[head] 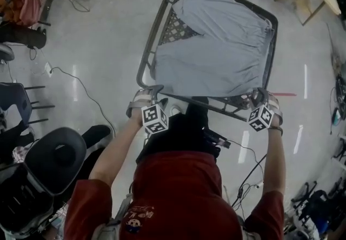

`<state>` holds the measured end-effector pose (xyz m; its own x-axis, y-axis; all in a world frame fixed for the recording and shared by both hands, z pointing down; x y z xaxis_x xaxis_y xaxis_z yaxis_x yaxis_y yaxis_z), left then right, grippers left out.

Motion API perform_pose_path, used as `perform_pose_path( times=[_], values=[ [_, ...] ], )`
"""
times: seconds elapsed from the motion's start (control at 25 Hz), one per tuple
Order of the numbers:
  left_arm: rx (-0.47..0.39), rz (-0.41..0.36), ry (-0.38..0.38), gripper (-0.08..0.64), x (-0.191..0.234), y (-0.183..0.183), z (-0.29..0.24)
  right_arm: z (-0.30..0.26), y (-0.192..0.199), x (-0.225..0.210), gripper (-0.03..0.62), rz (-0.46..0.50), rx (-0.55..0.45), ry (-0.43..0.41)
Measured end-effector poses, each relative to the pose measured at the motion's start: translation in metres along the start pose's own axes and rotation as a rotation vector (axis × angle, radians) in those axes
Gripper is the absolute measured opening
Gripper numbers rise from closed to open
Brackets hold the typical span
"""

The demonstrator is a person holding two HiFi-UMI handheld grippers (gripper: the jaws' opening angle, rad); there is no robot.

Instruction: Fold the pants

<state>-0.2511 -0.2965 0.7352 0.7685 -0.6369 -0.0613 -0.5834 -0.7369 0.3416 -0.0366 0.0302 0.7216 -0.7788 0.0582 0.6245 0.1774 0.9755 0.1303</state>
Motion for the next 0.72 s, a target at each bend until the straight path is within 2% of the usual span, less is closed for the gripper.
perform_pose_path(
  times=[0.2, 0.32, 0.4, 0.48, 0.6, 0.64, 0.72],
  values=[
    [0.022, 0.015, 0.019, 0.261, 0.008, 0.002, -0.010, -0.026, 0.011, -0.005, 0.213, 0.125, 0.018, -0.039],
    [0.033, 0.008, 0.053, 0.256, 0.009, 0.001, -0.016, -0.040, 0.007, -0.005, 0.213, 0.156, 0.011, -0.075],
    [0.047, -0.022, 0.085, 0.252, 0.008, 0.001, -0.017, -0.046, 0.006, -0.006, 0.213, 0.168, 0.008, -0.108],
    [0.077, -0.062, 0.116, 0.216, 0.007, 0.003, -0.019, -0.049, 0.006, -0.008, 0.213, 0.173, 0.005, -0.149],
    [0.106, -0.073, 0.187, 0.157, 0.000, 0.006, -0.022, -0.049, 0.005, -0.010, 0.212, 0.155, 0.006, -0.200],
    [0.113, -0.073, 0.208, 0.120, -0.004, 0.008, -0.024, -0.048, 0.005, -0.008, 0.195, 0.145, 0.008, -0.214],
    [0.125, -0.075, 0.221, 0.092, -0.007, 0.011, -0.026, -0.047, 0.006, -0.004, 0.167, 0.128, 0.010, -0.230]
  ],
)
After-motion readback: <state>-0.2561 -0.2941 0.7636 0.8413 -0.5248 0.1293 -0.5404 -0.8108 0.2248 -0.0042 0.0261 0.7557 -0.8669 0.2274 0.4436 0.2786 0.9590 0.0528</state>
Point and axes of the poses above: the fingertips, and each gripper's own axes: z backward along the fingers, x to its left, y out of its underside, the point moved 2 cm from there along z, backward along the fingers, and after that the axes turned 15 degrees about y, right-handed, at the moved point
